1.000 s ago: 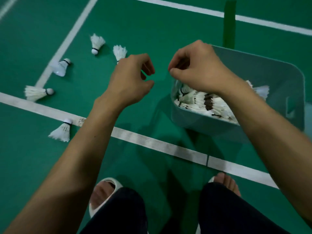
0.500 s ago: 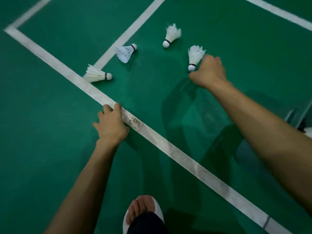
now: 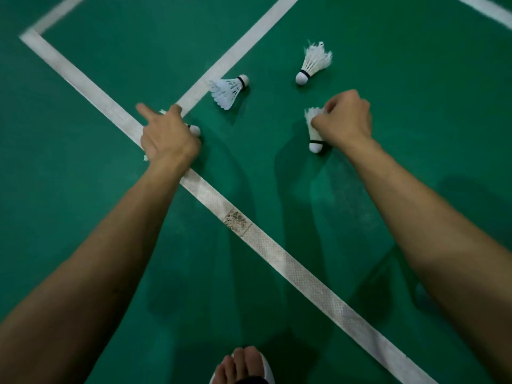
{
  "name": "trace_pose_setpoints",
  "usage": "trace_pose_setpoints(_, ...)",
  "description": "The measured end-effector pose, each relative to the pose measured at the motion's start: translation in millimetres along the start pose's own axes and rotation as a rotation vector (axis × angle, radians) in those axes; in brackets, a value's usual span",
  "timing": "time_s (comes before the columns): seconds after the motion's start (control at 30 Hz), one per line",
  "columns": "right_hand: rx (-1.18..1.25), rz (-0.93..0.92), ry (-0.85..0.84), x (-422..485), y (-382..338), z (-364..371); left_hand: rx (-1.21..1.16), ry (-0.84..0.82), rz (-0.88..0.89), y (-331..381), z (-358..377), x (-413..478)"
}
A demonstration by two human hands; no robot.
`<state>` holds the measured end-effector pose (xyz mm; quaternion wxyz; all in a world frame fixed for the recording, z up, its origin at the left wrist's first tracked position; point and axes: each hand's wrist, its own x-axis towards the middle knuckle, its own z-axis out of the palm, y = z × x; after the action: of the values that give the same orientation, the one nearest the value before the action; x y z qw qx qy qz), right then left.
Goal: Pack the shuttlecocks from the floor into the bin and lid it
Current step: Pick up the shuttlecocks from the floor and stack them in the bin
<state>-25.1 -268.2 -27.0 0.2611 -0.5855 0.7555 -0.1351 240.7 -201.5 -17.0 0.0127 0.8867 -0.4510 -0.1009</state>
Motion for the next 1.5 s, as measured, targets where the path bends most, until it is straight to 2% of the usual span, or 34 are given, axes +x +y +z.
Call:
trace_pose_setpoints(0.13,0.137,0.005,-0.027,-12,1,-10,-0.043,0.103,-0.041,-6,18,-10)
trace_pose_setpoints(0.27,0.302,0.065,-0.051,-24,6,-43,-0.183,0.171,-0.094,8,6,-29)
trace_pose_setpoints(0.37,0.307,0.073,-0.011,-38,11,-81,-0.383,0.149,0.0,46,-15,-64)
trace_pose_setpoints(0.47,0.256,0.1,0.109,-56,21,-124,-0.643,0.08,0.178,98,-28,-118)
trace_pose_setpoints(0.57,0.211,0.101,0.31,-87,42,-172,-0.879,-0.083,0.275,142,-34,-174)
trace_pose_setpoints(0.63,0.195,0.089,0.428,-116,64,-210,-0.932,-0.174,0.371,161,-40,-211)
trace_pose_setpoints(0.7,0.195,0.089,0.476,-147,92,-247,-0.944,-0.237,0.455,179,-50,-251)
trace_pose_setpoints(0.83,0.394,0.191,0.381,-209,158,-310,-1.134,-0.374,0.512,228,-71,-322)
trace_pose_setpoints(0.9,0.49,0.282,0.315,-241,198,-327,-1.206,-0.505,0.559,254,-76,-356)
trace_pose_setpoints(1.03,0.552,0.486,0.204,-292,284,-334,-1.119,-0.74,0.614,290,-63,-417)
trace_pose_setpoints(1.13,0.548,0.608,0.084,-308,318,-314,-1.089,-0.837,0.557,294,-44,-442)
trace_pose_setpoints(1.3,0.491,0.6,-0.087,-306,313,-274,-0.991,-0.856,0.468,286,-29,-440)
trace_pose_setpoints(1.4,0.395,0.571,-0.119,-297,313,-258,-0.961,-0.832,0.454,286,-24,-432)
trace_pose_setpoints(1.5,0.425,0.602,-0.128,-286,316,-245,-0.987,-0.838,0.389,292,-20,-426)
